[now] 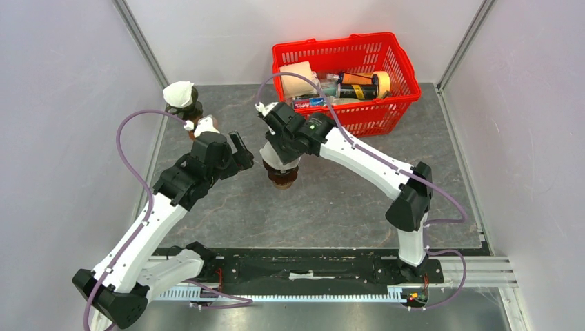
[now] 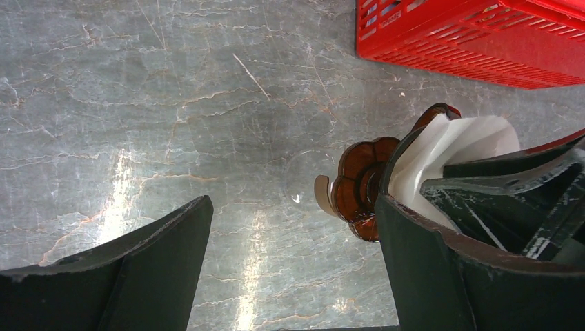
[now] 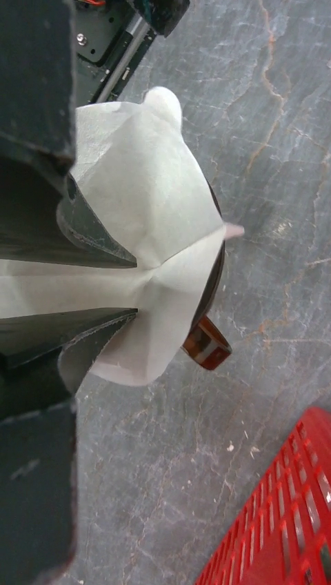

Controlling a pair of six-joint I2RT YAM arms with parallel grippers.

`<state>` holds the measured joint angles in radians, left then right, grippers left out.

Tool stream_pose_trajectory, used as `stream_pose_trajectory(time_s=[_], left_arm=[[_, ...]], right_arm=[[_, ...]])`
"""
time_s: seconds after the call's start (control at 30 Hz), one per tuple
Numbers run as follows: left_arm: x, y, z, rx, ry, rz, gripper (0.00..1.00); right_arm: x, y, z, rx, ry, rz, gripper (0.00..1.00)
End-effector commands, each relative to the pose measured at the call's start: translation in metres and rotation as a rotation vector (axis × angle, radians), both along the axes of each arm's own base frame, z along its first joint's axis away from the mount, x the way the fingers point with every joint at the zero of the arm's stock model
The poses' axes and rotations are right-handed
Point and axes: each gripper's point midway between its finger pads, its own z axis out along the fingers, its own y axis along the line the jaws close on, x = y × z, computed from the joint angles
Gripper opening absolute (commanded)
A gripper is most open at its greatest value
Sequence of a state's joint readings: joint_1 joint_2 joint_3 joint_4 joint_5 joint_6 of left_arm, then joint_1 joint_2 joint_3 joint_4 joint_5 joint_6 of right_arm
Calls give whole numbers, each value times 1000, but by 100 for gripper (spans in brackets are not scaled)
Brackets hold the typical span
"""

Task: Place the coffee filter in the dripper

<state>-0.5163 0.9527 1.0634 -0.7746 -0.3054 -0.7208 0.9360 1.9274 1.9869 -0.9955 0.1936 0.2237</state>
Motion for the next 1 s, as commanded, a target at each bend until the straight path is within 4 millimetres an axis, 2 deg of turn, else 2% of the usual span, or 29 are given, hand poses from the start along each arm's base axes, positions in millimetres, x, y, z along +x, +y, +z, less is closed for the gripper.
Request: stream_pose_trajectory(time_s=[0.0, 0.17, 0.97], left_arm=[[7, -1, 19, -27, -65, 5, 94], [7, 0, 18, -22, -65, 5, 94], [7, 5, 27, -14, -91, 21, 95]], right_arm=[[-8, 13, 5, 35, 36, 65, 34], [-10, 19, -1, 31, 64, 99, 33], [-9, 17, -42, -86, 138, 114, 30]])
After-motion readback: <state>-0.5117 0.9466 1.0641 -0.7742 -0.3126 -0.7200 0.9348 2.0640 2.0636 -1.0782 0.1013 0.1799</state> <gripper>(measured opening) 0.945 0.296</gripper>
